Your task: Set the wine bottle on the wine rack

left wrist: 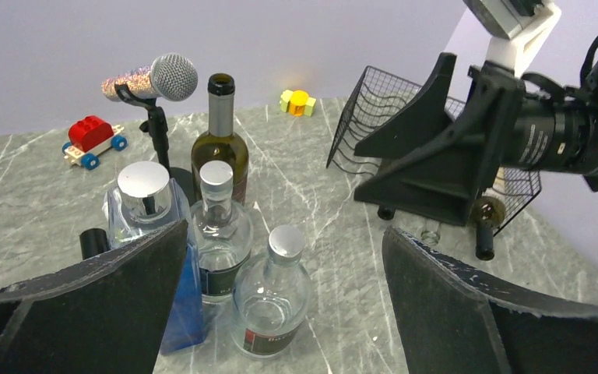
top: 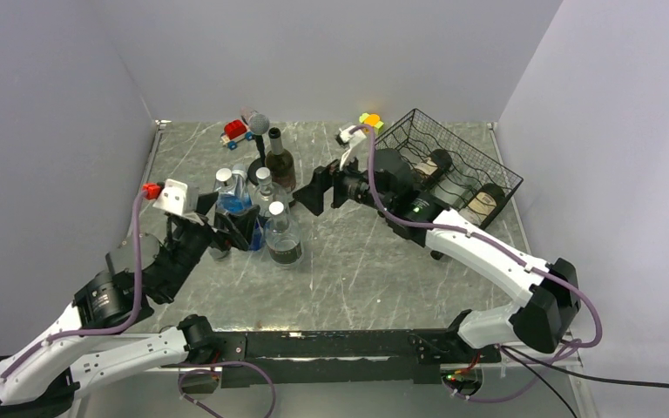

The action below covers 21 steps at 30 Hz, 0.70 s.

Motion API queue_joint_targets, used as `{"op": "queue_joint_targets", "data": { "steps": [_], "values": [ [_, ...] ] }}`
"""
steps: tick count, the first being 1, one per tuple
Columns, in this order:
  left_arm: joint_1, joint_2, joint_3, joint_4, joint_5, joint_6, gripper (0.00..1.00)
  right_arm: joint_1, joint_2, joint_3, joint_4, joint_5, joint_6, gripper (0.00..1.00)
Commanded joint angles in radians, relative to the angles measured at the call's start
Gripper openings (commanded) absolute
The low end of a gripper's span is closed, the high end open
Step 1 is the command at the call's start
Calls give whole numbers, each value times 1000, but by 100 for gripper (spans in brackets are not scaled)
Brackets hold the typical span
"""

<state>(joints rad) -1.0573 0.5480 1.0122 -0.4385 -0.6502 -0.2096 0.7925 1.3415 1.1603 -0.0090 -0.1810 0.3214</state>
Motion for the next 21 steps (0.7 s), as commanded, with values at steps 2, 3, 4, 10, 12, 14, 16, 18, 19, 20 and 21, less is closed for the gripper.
{"op": "queue_joint_targets", "data": {
  "steps": [2,3,4,10,12,14,16,18,19,20,21],
  "values": [
    [-4,-10,92,-10,1,-38,99,68,43,85,136,-172,-142,99],
    [-4,-16,107,-15,8,-38,99,82,55,93,154,-163,-169,100],
    [-4,-21,121,-21,18,-36,99,95,68,103,171,-160,-195,100],
    [-4,-15,263,-124,108,-59,99,144,242,267,179,-173,-306,100],
    [-4,-5,302,-165,114,-71,99,152,305,330,174,-182,-340,100],
    [-4,-4,320,-191,109,-82,99,154,371,410,154,-199,-363,100],
    [-4,-14,318,-194,106,-91,99,155,427,473,124,-215,-383,100],
    [-4,-27,305,-185,104,-95,99,156,473,522,97,-244,-402,100],
    [-4,-36,300,-179,103,-96,99,158,493,541,87,-248,-408,100],
    [-4,-42,294,-175,103,-95,99,158,509,554,75,-252,-416,100],
    [-4,-48,290,-171,101,-93,99,159,531,566,68,-260,-425,100]
  ]
}}
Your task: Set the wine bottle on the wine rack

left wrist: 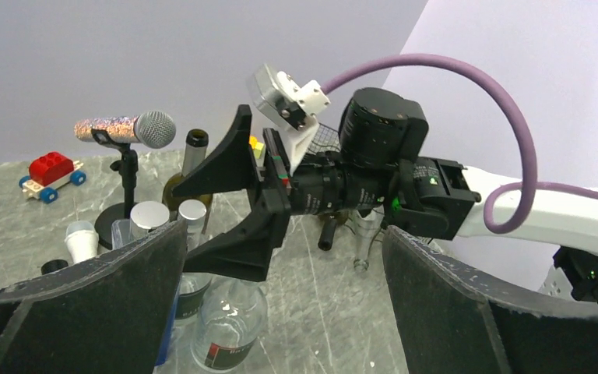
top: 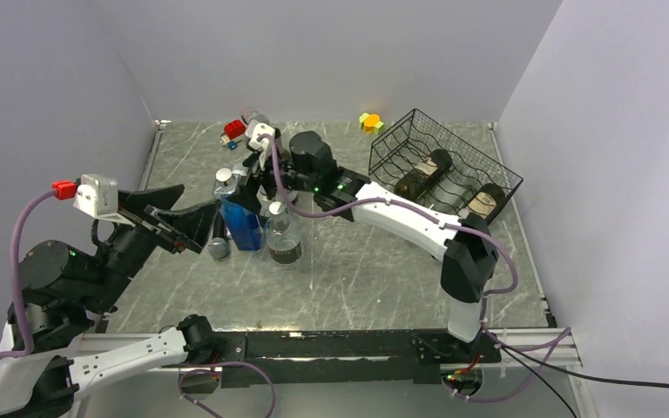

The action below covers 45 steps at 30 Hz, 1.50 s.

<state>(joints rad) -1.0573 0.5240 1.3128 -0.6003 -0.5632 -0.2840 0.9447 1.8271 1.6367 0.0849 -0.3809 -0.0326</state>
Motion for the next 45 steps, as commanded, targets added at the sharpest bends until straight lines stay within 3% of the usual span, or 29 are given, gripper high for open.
{"op": "queue_joint_targets", "data": {
  "steps": [1,8,11,13,15,18,21,30,45],
  "values": [
    [-4,-25,-12,-8,14,-16,99,7,59,99,-32,-69,-75,100],
    [-4,-11,13,-40,11,-16,99,8,172,188,-96,-139,-73,99],
    [-4,-13,17,-54,7,-21,99,8,203,213,-89,-141,-52,91],
    [-4,-21,17,-57,4,-25,99,9,218,225,-89,-131,-42,78],
    [-4,-32,12,-55,2,-26,99,11,225,230,-92,-120,-38,55],
    [-4,-46,6,-52,4,-26,99,19,210,208,-69,-96,-38,33],
    [-4,-54,0,-49,5,-25,99,43,177,184,-44,-32,-63,2],
    [-4,-64,18,-68,17,-22,99,69,75,203,-7,8,19,0],
    [-4,-107,24,-6,102,16,99,68,-182,262,-147,-19,182,0]
  ]
}}
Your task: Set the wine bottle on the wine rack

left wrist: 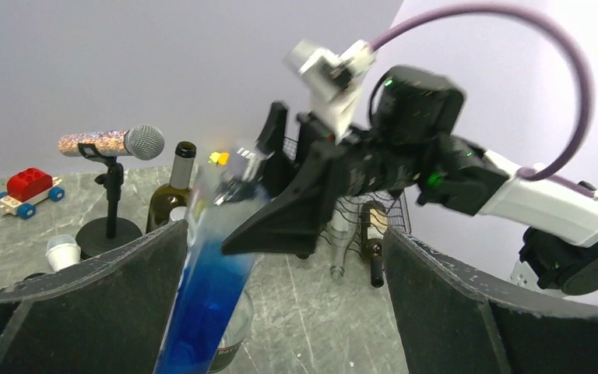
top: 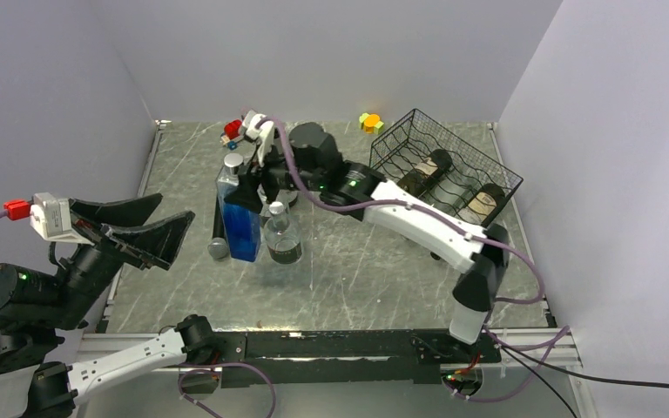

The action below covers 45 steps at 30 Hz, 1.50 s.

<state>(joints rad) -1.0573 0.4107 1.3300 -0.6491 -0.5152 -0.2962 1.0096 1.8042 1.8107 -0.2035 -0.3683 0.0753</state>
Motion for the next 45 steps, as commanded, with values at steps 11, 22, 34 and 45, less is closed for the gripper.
{"op": "queue_joint_targets", "data": {
  "steps": [11,22,34,45],
  "values": [
    [-4,34,-83,78,224,59,99,3,-349,80,-57,-150,112,0],
    [-4,30,-376,289,646,113,99,1,-578,-70,-109,-225,111,0],
    [-4,37,-580,559,889,52,99,-1,-633,-156,27,-299,166,0],
    [-4,65,-643,615,948,43,99,-1,-692,-269,187,-359,185,0]
  ]
}}
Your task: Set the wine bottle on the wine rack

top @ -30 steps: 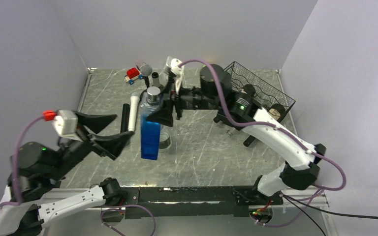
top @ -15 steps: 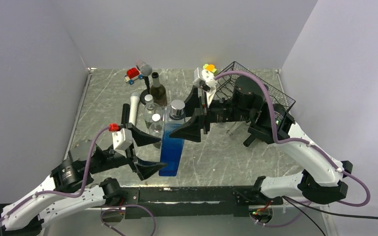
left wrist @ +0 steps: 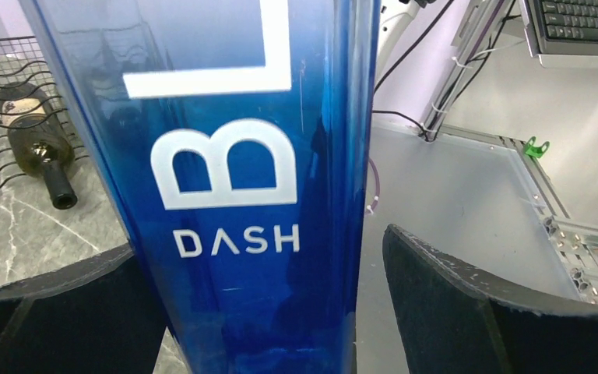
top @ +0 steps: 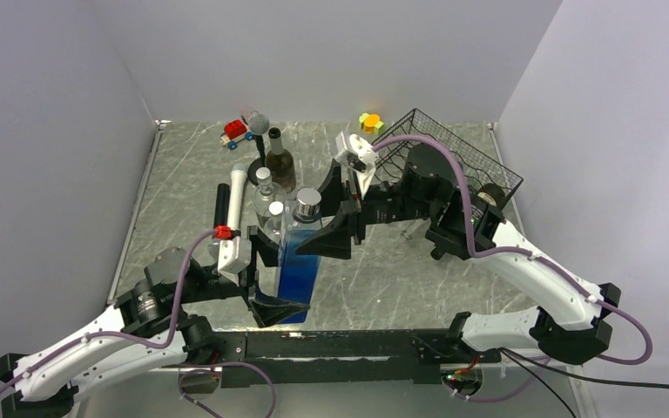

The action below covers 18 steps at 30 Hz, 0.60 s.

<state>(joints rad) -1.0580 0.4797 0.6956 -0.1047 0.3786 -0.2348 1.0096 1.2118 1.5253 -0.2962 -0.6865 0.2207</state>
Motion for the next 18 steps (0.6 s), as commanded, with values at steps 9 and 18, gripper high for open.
{"op": "queue_joint_targets", "data": {
  "steps": [9,18],
  "values": [
    [-3,1,-31,69,96,-16,75,0,-143,-32,346,-28,54,0],
    [-4,74,24,24,29,24,1,0,-162,-64,328,-19,49,0]
  ]
}}
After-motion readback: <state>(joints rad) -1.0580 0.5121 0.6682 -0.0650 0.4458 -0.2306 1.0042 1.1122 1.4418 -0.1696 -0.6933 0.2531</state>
